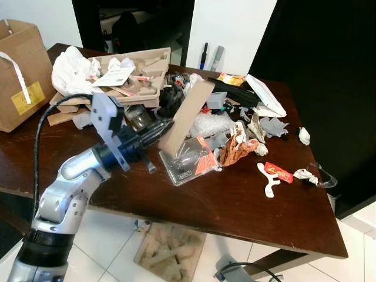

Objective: Picking trash to rubbish bin

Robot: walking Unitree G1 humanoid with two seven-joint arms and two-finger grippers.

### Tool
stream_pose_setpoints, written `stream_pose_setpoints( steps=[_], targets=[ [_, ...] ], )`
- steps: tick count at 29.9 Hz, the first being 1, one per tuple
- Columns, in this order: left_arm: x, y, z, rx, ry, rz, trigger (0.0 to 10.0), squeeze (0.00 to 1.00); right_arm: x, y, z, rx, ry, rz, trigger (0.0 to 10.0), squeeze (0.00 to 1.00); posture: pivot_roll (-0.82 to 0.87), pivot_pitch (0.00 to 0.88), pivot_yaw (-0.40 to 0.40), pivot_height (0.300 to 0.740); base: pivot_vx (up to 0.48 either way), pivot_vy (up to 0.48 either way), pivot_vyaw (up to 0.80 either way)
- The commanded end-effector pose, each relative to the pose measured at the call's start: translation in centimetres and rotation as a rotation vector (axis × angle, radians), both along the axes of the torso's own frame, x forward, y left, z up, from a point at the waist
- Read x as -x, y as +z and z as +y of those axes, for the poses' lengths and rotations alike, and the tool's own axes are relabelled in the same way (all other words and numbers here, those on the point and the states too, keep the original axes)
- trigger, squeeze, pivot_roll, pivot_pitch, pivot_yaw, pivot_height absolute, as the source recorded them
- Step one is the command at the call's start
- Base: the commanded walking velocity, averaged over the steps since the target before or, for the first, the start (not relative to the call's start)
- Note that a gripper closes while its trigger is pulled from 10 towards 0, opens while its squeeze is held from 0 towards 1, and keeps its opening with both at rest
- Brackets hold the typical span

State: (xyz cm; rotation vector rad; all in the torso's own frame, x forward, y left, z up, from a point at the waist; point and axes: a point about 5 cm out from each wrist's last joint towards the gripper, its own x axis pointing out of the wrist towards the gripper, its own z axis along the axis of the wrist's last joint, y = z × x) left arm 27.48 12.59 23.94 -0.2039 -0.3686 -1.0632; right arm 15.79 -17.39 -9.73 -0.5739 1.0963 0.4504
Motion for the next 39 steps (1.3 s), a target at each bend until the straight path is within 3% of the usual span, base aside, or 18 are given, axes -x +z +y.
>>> stream_pose_setpoints(
  steps=[1,4,10,12,13,21,39],
  targets=[
    [0.8,0.3,-1.1,0.096,-0.066,0.019,10.0,0.00,1.1,-0.4,-0.1,0.005,-0.001,0.037,10.0,0.00,0.24,0.095,-0.080,0.740,0.000,0.000,0.00],
    [1.0,0.0,-1.5,0.120,-0.076,0.040,10.0,0.00,1.1,-0.4,-0.1,0.006,-0.001,0.037,10.0,0.00,0.24,0.095,-0.080,0.740,0.000,0.000,0.00],
    [1.0,-3.3,-2.5,0.079,-0.060,0.183,10.0,0.00,1.1,-0.4,-0.3,0.014,-0.009,0.034,10.0,0.00,0.24,0.087,-0.079,0.740,-0.141,0.000,0.00],
    [1.1,-3.6,-2.5,0.075,-0.058,0.195,10.0,0.00,1.1,-0.4,-0.4,0.015,-0.010,0.033,10.0,0.00,0.24,0.087,-0.079,0.740,-0.307,0.000,0.00],
    [1.2,-5.5,-2.6,0.036,-0.032,0.270,10.0,0.00,1.1,-0.4,-0.6,0.020,-0.014,0.029,10.0,0.00,0.24,0.087,-0.079,0.740,-0.296,0.000,0.00],
    [1.7,-7.8,-2.8,-0.003,-0.004,0.354,10.0,0.00,0.9,-0.3,-0.8,0.028,-0.025,0.021,10.0,0.00,0.22,0.082,-0.076,0.740,-0.307,0.000,0.00],
    [2.0,-8.5,-3.0,-0.041,0.012,0.367,10.0,0.00,0.4,-0.1,-1.0,0.034,-0.034,0.011,10.0,0.00,0.24,0.082,-0.080,0.740,-0.341,0.000,0.00]
  ],
)
